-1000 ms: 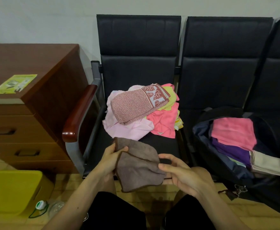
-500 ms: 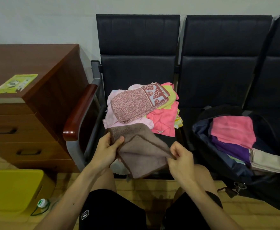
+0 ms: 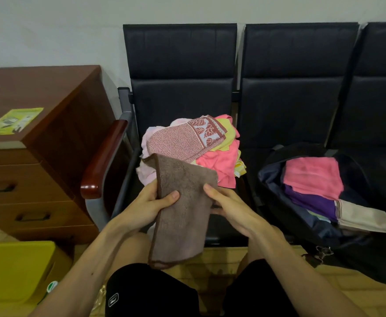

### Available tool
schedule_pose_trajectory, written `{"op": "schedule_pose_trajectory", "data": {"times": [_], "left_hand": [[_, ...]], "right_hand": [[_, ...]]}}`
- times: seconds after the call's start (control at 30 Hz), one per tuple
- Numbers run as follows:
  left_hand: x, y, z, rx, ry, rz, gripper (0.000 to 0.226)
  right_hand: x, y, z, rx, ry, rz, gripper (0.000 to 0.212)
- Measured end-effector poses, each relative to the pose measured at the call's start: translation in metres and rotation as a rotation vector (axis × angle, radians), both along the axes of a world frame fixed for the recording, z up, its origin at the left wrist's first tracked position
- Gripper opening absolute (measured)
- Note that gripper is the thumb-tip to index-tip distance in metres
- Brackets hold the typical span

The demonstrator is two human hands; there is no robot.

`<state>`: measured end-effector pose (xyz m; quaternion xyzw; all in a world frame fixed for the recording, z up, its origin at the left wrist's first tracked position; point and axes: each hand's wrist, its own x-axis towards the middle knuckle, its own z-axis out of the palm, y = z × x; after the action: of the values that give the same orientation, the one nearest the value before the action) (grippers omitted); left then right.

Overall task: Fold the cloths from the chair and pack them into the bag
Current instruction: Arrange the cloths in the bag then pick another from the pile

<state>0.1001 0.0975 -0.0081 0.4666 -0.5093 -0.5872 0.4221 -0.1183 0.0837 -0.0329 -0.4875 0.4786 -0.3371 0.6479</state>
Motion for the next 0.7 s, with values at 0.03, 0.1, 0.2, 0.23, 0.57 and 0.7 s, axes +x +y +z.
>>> {"op": "schedule_pose_trajectory", "data": {"times": [0.03,0.1,0.2,0.23,0.57,0.7], "left_hand": [[0.0,0.001,0.0,0.037,0.04,-0.009,0.034],[0.003,0.001,-0.002,0.087,0.038,-0.024,0.031],[0.007,0.002,-0.012,0.193,-0.006,-0.014,0.023],[0.007,0.004,-0.016,0.25,-0.041,-0.01,0.021],[0.008,-0.006,0.042,-0.169,-0.099,-0.1,0.031],[-0.002,-0.011,0.053,-0.281,-0.155,-0.114,0.053]], "right_hand": [[0.002,-0.001,0.004,0.072,-0.087,0.008,0.047],[0.002,-0.002,0.006,0.146,-0.175,-0.008,0.035],[-0.003,-0.003,-0.002,0.146,-0.047,-0.002,0.024],[-0.003,-0.002,-0.006,0.163,0.004,0.015,0.024],[-0.039,-0.005,0.076,-0.418,0.052,-0.014,0.023],[-0.044,-0.01,0.077,-0.394,-0.008,0.001,0.055]]}}
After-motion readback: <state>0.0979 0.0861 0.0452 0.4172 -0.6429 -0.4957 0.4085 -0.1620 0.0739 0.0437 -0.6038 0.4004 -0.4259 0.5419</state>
